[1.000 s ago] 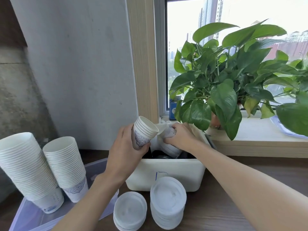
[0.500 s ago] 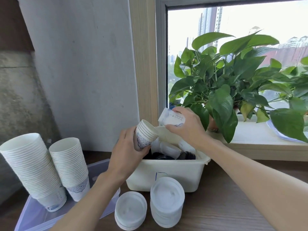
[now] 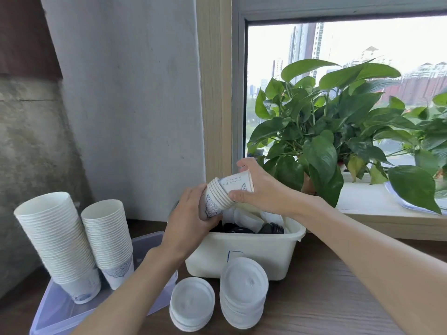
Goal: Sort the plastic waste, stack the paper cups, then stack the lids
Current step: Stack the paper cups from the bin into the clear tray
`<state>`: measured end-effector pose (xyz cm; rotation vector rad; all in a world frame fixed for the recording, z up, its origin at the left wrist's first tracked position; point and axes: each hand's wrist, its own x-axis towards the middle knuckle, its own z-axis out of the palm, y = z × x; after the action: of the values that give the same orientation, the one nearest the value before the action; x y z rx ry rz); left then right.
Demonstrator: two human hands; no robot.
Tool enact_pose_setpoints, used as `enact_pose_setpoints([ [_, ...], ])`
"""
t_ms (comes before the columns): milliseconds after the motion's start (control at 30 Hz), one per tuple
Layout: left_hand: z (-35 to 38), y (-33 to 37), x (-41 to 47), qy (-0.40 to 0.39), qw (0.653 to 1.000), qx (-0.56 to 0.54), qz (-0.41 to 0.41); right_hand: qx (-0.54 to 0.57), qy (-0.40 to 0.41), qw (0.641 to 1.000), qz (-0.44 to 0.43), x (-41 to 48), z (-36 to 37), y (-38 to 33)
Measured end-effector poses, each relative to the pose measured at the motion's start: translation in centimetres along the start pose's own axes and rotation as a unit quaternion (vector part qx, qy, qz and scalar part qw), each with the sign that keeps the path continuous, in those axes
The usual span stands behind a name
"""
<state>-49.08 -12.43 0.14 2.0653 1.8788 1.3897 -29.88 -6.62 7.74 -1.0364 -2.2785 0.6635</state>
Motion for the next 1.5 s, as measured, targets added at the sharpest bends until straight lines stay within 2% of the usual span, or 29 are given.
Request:
enact_pose_setpoints([
  [133,0.1,0.1,0.0,-0.021,0.999,-0.010,0.024,-0.002,-0.065,0.998,0.004,-0.1,0.8,-0.5],
  [267,0.0,0.0,-0.1,-0.033,0.998,-0.041,0.021,-0.065,-0.108,0.992,0.001,-0.2,2.1,-0.5],
  [367,-0.3,0.1,-0.2,-0.043,0.998,-0.023,0.042,0.036,-0.084,0.996,0.020,-0.4,1.9,-0.6],
  [467,-0.4,-0.1,-0.1,-0.045,0.998,0.006,0.053,0.090,0.013,0.996,0.023,-0.7,1.4,0.0],
  [533,-0.3,-0.3,-0.1,-0.041,0.998,0.008,0.048,0.063,0.070,0.994,0.046,-0.9,1.1,1.3],
  [700,-0.2,-0.4,0.1,-0.022,0.999,-0.005,0.037,-0.005,0.071,0.992,0.107,-1.4,2.3,4.0],
  [833,-0.2,-0.6,0.2,-0.022,0.999,-0.010,0.038,-0.080,0.153,0.978,0.115,-1.2,2.0,5.0],
  [933,-0.1,-0.6,0.2,-0.029,0.999,-0.008,0.041,-0.170,0.106,0.966,0.161,-1.4,1.3,5.6],
  [1000,0.0,-0.5,0.2,-0.029,0.999,-0.011,0.038,-0.183,0.073,0.965,0.173,-1.5,1.3,5.8],
  [1267,-0.3,-0.3,0.3,-0.022,0.999,-0.036,0.034,-0.140,0.063,0.975,0.162,-1.1,1.5,6.3],
  [1400,-1.0,0.2,0.0,0.009,0.996,-0.088,0.006,-0.103,0.070,0.982,0.142,-0.9,1.6,5.8],
  [1500,-2.0,0.5,-0.1,0.051,0.991,-0.125,-0.011,-0.049,0.094,0.990,0.097,-0.8,1.7,4.3],
])
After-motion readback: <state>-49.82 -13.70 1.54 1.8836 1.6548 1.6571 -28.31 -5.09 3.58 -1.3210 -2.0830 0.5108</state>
